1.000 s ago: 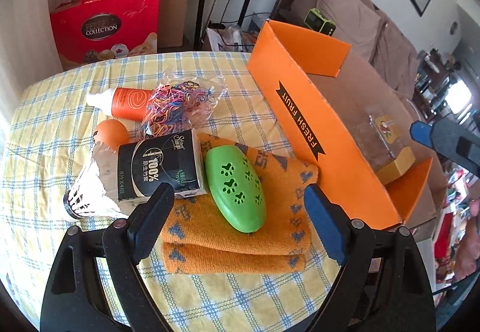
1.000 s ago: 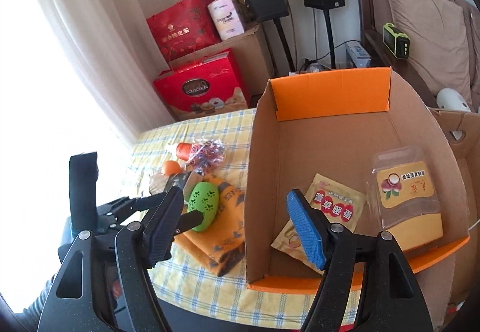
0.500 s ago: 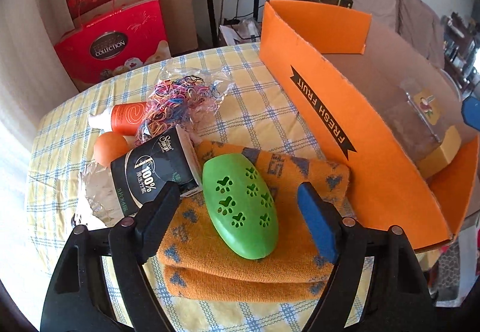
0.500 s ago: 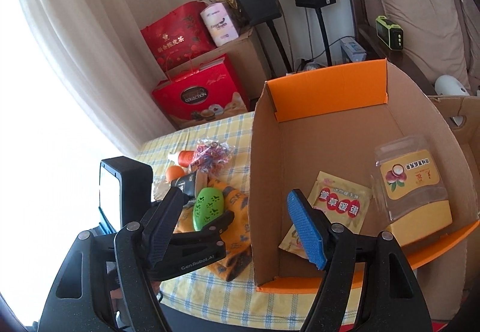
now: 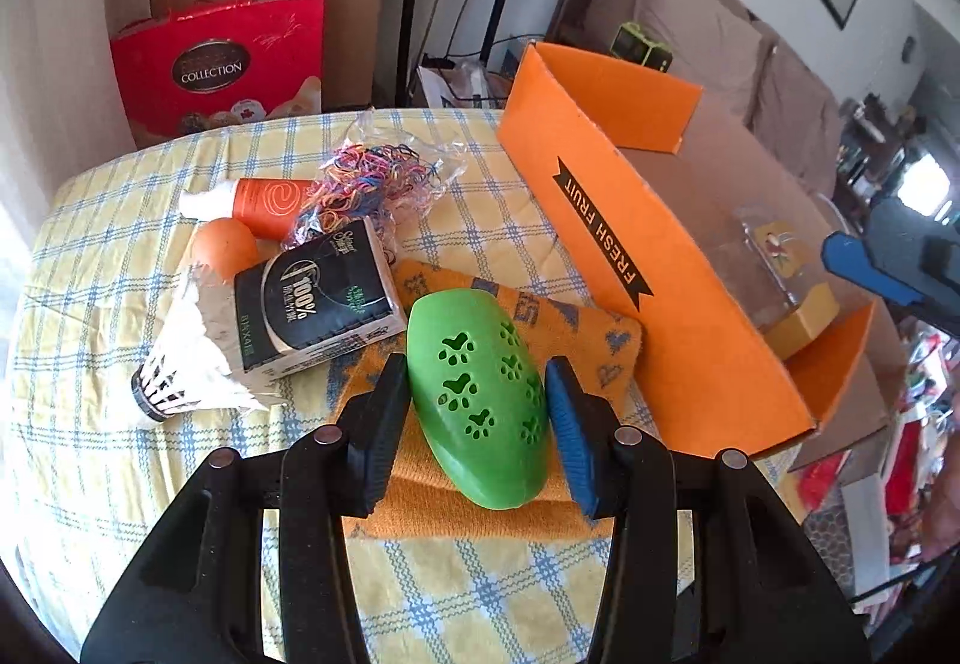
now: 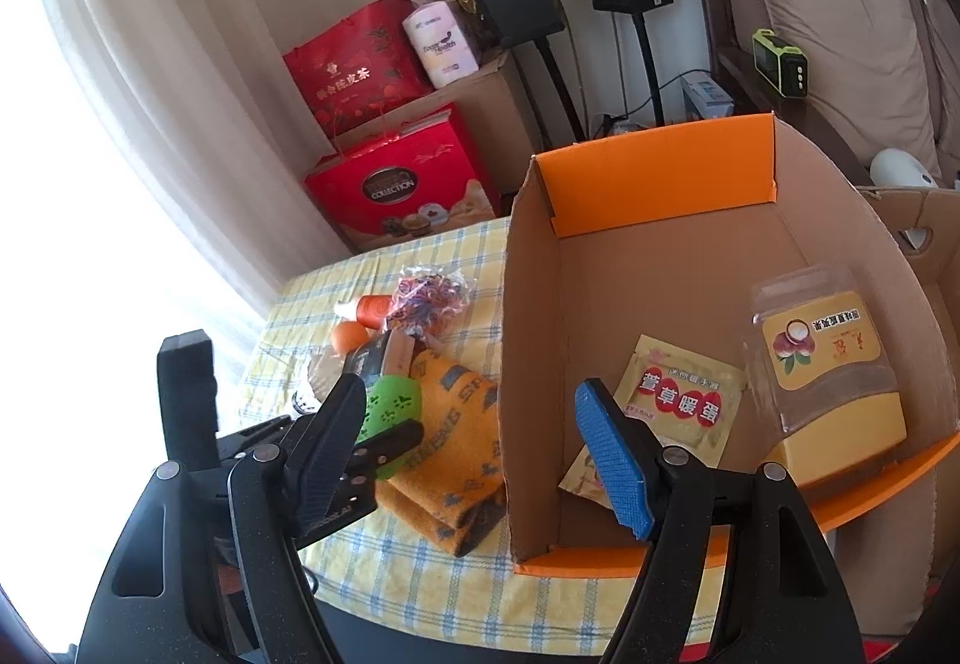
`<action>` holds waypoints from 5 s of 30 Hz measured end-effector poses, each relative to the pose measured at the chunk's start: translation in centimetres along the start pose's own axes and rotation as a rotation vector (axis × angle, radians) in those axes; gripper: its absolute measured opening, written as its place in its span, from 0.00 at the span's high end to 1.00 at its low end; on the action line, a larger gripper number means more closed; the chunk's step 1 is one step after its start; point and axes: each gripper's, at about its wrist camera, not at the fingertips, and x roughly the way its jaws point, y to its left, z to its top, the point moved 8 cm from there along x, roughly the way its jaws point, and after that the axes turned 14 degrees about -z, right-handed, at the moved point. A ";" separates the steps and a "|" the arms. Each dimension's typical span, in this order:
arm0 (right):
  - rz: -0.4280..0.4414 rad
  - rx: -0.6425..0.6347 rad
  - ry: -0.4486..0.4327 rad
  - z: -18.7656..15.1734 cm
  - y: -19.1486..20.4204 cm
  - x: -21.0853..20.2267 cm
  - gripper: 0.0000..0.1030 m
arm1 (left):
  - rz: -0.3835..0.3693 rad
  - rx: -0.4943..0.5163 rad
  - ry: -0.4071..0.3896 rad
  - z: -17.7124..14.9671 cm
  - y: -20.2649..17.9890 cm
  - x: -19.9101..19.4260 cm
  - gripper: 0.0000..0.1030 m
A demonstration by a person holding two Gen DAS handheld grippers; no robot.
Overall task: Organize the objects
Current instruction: 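Lift the green object with the left tool while the right tool approaches the shuttlecock, then grasp the white shuttlecock by its base with the right tool and lift it, then carry the shuttlecock over the cardboard box with the right tool while the left tool carries the green object there, then open both tools to drop the shuttlecock and green object into the box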
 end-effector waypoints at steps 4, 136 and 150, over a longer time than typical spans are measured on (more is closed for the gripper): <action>0.003 -0.030 0.002 0.2 1.3 0.3 0.28 | -0.055 -0.052 -0.053 0.6 1.1 -3.5 0.58; -0.047 0.132 0.071 0.4 -9.2 0.8 0.75 | -0.199 0.079 -0.007 4.2 -10.9 1.3 0.25; -0.023 0.100 0.198 -2.6 -6.0 5.1 0.61 | -0.162 0.012 -0.049 3.1 -6.0 -2.7 0.24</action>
